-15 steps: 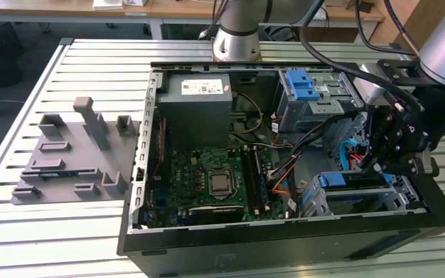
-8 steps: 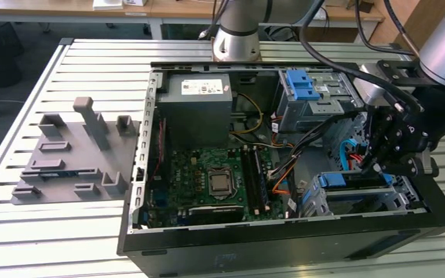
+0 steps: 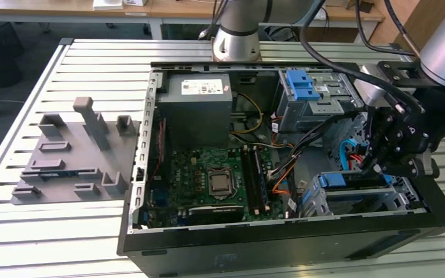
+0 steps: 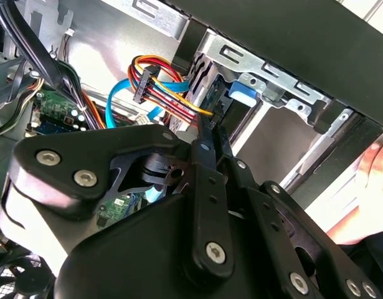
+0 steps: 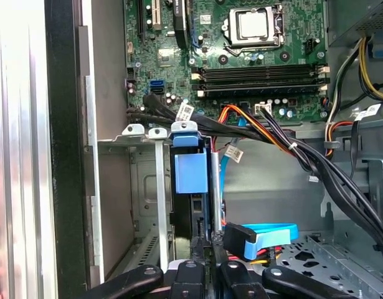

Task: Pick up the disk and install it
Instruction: 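Insert the first disk wire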

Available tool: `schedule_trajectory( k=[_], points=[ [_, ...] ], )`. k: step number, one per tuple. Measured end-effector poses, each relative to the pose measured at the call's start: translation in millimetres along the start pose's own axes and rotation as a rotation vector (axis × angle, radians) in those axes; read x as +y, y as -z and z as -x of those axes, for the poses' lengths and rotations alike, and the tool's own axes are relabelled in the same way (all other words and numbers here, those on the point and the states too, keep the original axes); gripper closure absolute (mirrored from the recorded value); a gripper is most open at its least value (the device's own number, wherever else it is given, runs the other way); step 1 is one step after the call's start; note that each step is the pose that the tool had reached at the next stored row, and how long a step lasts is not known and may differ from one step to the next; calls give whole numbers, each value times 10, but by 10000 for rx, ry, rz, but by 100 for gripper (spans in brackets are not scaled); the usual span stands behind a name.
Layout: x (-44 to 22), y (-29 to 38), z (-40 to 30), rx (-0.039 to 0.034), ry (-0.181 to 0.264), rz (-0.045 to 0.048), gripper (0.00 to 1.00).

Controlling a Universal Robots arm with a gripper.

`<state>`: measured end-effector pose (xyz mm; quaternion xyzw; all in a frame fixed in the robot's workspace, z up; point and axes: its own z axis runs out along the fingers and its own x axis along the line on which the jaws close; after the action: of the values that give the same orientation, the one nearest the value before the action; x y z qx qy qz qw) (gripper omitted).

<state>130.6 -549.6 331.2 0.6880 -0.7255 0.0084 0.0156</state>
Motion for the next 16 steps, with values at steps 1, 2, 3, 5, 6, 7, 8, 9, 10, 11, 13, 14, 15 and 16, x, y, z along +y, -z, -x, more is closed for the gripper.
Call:
schedule_trajectory(
  k=[1, 2, 3, 5, 6, 7, 8, 9, 10, 11, 13, 14, 15, 16],
  points=[
    [-1, 0, -1, 0, 0, 1, 84],
    [-2, 0, -1, 0, 1, 1, 84],
    [-5, -4, -1, -8, 3, -2, 84],
    [-11, -7, -1, -13, 2, 1, 84],
    [-11, -4, -2, -6, 1, 0, 84],
    [-11, -1, -2, 2, 0, 0, 84],
    [-11, -3, -2, 5, 0, -1, 84],
    [-11, -8, -2, 3, 0, 0, 84],
    [-12, -14, -2, 2, 1, -1, 84],
    [-12, -22, -3, 1, 1, -1, 84],
    [-12, -35, -2, 7, 1, -1, 84],
    [-12, -36, -2, 8, 1, 0, 84],
    [-12, -37, -2, 8, 1, 0, 84],
    [-12, -40, -2, 6, 1, 0, 84]
  ],
)
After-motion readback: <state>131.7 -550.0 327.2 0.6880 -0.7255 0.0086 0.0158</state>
